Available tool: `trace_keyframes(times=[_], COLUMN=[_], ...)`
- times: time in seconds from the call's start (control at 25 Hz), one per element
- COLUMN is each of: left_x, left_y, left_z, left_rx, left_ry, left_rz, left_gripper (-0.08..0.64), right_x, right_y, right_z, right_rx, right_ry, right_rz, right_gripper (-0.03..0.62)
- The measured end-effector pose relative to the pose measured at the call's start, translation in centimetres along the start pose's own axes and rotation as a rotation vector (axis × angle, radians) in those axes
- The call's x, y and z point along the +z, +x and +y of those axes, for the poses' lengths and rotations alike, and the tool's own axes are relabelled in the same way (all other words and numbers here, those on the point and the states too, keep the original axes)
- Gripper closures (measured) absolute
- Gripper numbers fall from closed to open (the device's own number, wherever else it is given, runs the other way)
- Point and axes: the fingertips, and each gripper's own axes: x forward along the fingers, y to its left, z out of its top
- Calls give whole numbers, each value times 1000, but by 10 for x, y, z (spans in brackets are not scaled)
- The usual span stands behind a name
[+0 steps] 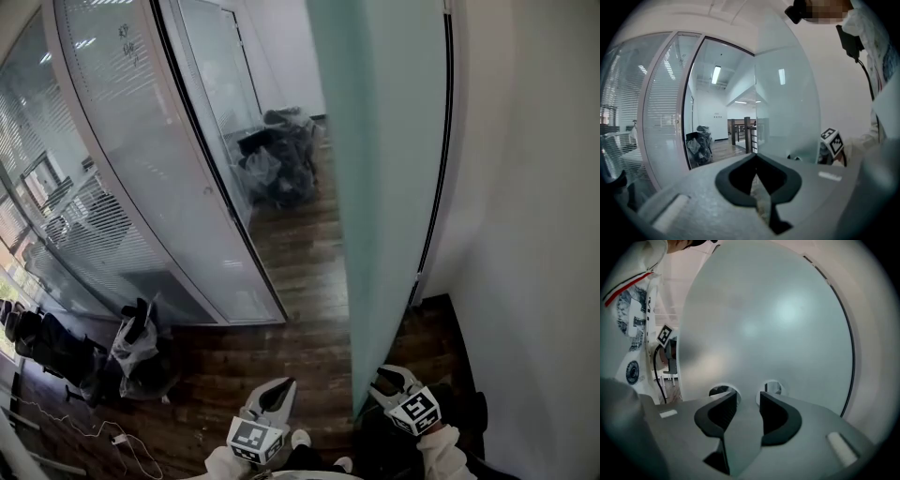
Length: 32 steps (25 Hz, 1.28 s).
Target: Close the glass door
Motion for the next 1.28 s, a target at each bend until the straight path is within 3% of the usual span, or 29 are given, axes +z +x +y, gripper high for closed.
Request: trace_keyframes(times=[0.12, 0.64, 1.28], left_x=[0, -9, -10], left_y=[-1, 2, -1], left_z=[3, 18, 89], left_rx=[11, 1, 25], left_ry=[-6, -38, -71], left_rz=[-12, -18, -33], left_gripper=[558, 558, 558], right_x=[2, 7, 26], right_y=[3, 34, 105], right_z=[0, 4, 13], right_rx=[31, -11, -52], right_ry=[-4, 20, 19], right_rz=[16, 53, 88], right_gripper=[463, 465, 468])
